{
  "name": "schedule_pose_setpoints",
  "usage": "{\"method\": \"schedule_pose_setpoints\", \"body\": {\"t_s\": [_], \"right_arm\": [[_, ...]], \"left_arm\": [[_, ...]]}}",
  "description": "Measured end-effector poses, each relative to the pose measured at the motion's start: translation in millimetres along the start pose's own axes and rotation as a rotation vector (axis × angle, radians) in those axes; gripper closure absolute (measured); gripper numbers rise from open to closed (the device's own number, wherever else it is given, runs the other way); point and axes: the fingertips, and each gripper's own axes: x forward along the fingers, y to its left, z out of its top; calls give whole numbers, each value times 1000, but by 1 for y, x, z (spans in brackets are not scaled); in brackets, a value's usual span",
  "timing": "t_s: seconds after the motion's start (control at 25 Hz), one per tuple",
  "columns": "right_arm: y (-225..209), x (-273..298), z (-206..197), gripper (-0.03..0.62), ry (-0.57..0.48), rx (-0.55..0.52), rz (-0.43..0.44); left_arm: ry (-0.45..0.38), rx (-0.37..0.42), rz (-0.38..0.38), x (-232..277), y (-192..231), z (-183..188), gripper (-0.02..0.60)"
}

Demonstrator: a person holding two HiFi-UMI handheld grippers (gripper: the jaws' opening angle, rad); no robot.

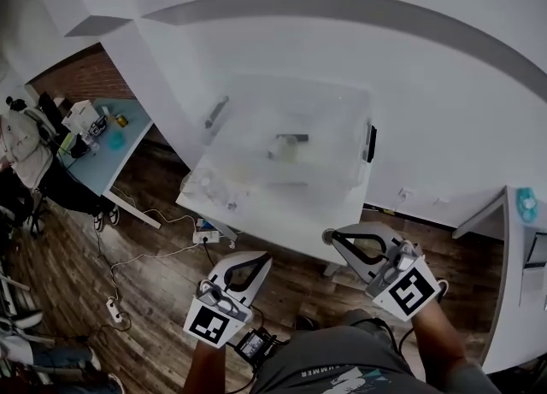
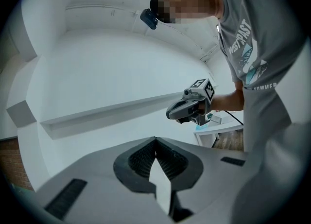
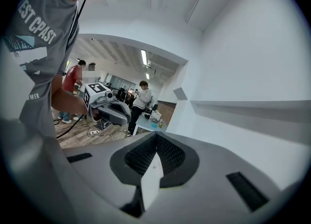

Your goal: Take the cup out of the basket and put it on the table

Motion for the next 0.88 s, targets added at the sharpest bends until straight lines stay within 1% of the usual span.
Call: {"method": "schedule_pose_setpoints", "body": {"t_s": [0.16, 0.24, 0.44, 0.56, 0.6, 0.68, 0.72, 0.88], "right_arm": [[-16, 13, -4, 582, 3, 10, 3], [-26, 19, -8, 582, 3, 7, 11], [-58, 35, -21, 582, -24, 24, 44], [-81, 42, -28, 582, -46, 19, 67], [-88, 44, -30, 582, -53, 19, 75], [-100, 47, -34, 582, -70, 17, 93], [-105, 49, -36, 582, -80, 17, 102], [-123, 58, -45, 582, -100, 12, 133]], "left_arm": [[-31, -34, 8, 12, 16, -2, 572], [-15, -30, 7, 21, 23, -7, 572], [-68, -111, 77, 48, 47, -3, 572], [18, -40, 64, 66, 55, -9, 572], [14, -46, 79, 72, 59, -8, 572], [-34, -92, 129, 84, 67, -1, 572], [-42, -102, 145, 90, 69, 1, 572], [-30, -107, 177, 106, 74, -1, 572]]}}
